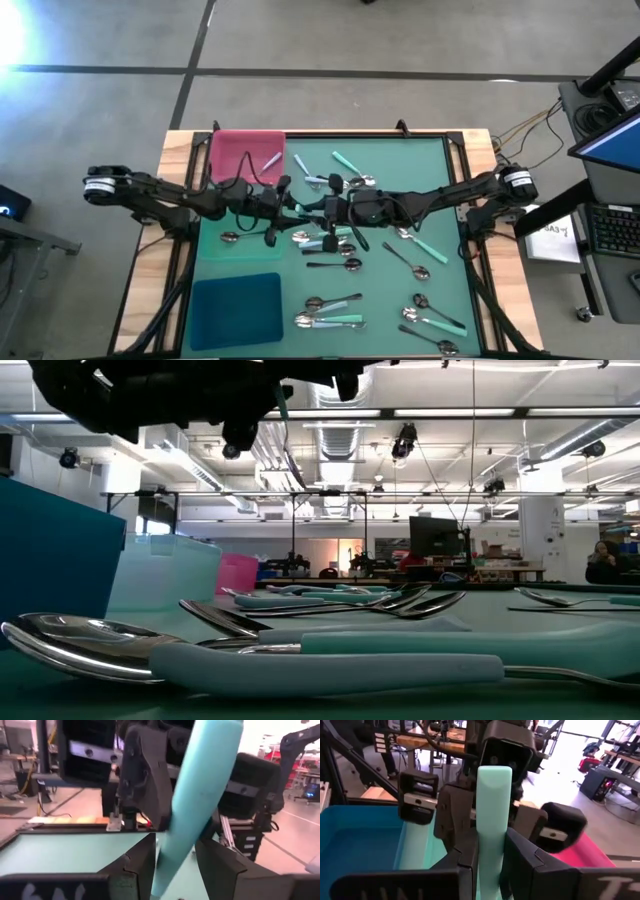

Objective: Sort silverware by color (type)
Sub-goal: Put the light blue spoon into the blue bin

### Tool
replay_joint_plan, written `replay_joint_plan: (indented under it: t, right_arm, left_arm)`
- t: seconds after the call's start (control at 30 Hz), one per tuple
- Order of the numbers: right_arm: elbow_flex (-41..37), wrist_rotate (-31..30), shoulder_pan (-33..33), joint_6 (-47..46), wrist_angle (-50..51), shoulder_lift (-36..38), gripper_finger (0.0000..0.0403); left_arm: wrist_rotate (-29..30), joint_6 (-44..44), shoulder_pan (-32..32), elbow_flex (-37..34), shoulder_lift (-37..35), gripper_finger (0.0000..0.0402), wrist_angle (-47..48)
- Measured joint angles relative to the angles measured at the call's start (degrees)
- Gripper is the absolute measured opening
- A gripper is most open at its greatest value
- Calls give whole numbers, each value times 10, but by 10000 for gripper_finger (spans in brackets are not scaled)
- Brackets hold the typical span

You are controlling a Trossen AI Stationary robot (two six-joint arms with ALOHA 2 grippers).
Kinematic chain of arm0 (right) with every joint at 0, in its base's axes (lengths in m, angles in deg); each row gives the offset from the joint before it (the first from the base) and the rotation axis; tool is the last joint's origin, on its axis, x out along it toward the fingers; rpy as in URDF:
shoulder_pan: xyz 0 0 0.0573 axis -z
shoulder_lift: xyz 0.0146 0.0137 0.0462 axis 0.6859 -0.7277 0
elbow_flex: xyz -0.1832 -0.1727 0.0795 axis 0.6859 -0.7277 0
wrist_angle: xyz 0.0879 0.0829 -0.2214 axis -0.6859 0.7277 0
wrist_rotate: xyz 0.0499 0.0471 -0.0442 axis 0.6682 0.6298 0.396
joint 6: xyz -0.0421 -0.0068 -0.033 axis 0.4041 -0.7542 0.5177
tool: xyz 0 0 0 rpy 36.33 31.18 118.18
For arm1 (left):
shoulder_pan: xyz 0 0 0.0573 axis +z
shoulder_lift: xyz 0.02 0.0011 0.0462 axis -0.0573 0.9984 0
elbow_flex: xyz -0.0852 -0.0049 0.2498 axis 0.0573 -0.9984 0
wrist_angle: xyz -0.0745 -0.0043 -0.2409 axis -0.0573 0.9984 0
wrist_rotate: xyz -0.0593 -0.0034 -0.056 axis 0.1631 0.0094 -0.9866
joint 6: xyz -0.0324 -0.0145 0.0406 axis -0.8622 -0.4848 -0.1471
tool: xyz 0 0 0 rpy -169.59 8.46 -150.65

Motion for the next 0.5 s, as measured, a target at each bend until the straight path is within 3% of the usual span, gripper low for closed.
replay_joint_plan:
  t: [0.1, 0.27, 0.5]
  right_arm:
    - [2, 1, 0, 0, -4, 0, 56]
    - [2, -2, 0, -24, -1, 1, 56]
    - [3, -3, 1, -49, 15, 2, 62]
  left_arm:
    - [-3, -5, 1, 11, 16, 103, 8]
    - [-11, 9, 0, 27, 33, 30, 19]
    - [-8, -13, 1, 26, 5, 30, 63]
